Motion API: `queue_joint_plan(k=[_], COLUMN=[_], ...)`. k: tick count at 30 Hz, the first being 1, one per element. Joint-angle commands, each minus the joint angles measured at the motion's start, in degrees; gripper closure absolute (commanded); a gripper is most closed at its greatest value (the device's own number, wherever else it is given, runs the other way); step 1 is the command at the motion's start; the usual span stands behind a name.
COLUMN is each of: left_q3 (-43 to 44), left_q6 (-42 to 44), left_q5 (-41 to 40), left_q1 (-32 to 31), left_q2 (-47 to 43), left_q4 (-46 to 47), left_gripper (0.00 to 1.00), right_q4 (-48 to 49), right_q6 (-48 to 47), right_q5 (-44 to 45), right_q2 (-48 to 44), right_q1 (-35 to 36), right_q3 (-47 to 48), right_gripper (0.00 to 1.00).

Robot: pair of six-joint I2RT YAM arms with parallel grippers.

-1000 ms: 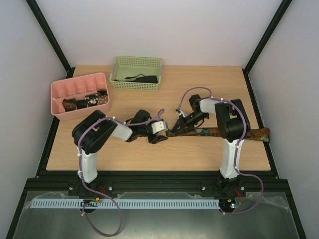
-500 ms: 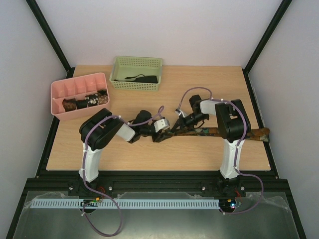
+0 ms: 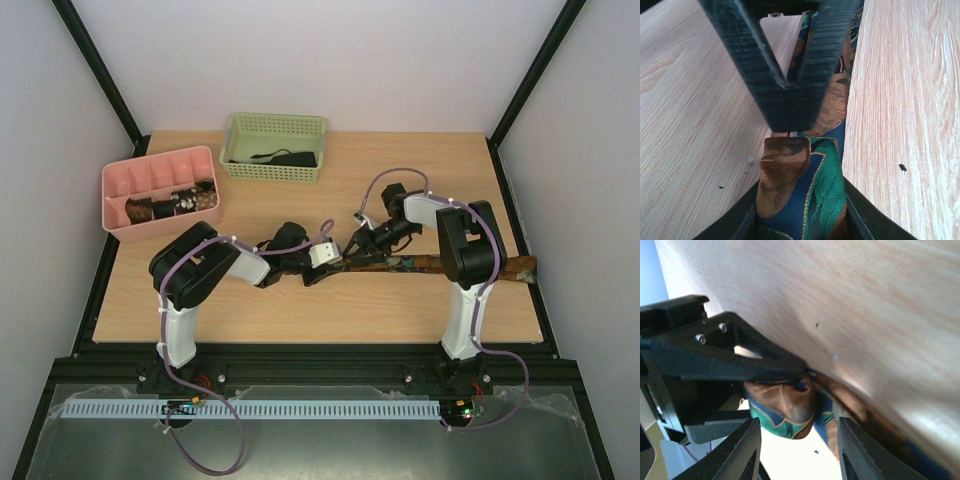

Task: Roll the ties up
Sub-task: Roll the tie at the center of the board.

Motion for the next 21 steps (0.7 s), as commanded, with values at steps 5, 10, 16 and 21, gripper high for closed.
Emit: queue_joint_plan(k=[5, 10, 16, 21], left_q3=[-1.18, -1.28, -1.28, -3.51], left_q6=[2.91, 3.79, 3.72, 1.02], left_q5=[-4.11, -3.63, -1.81, 5.97], left_q1=[-0.02, -0.03, 0.51, 1.90], left_q2=[1.78, 1.69, 1.47, 0.62], left_q4=[-11.12, -11.46, -10.51, -1.39], left_gripper=[0.66, 0.65, 0.54, 0.36], right_q4=[-5.06, -2.50, -3.30, -3.41], right_q6=[2.81, 5.25, 4.05, 2.15], right_q5=[1.22, 2.09, 3.87, 5.99], right_q2=[-0.98, 2.10, 2.28, 4.58], right_q1=[2.58, 2.64, 1.16, -0.14], right_q3=[-0.39, 2.10, 0.02, -2.60], right_gripper=[0.60, 0.77, 0.99, 0.99])
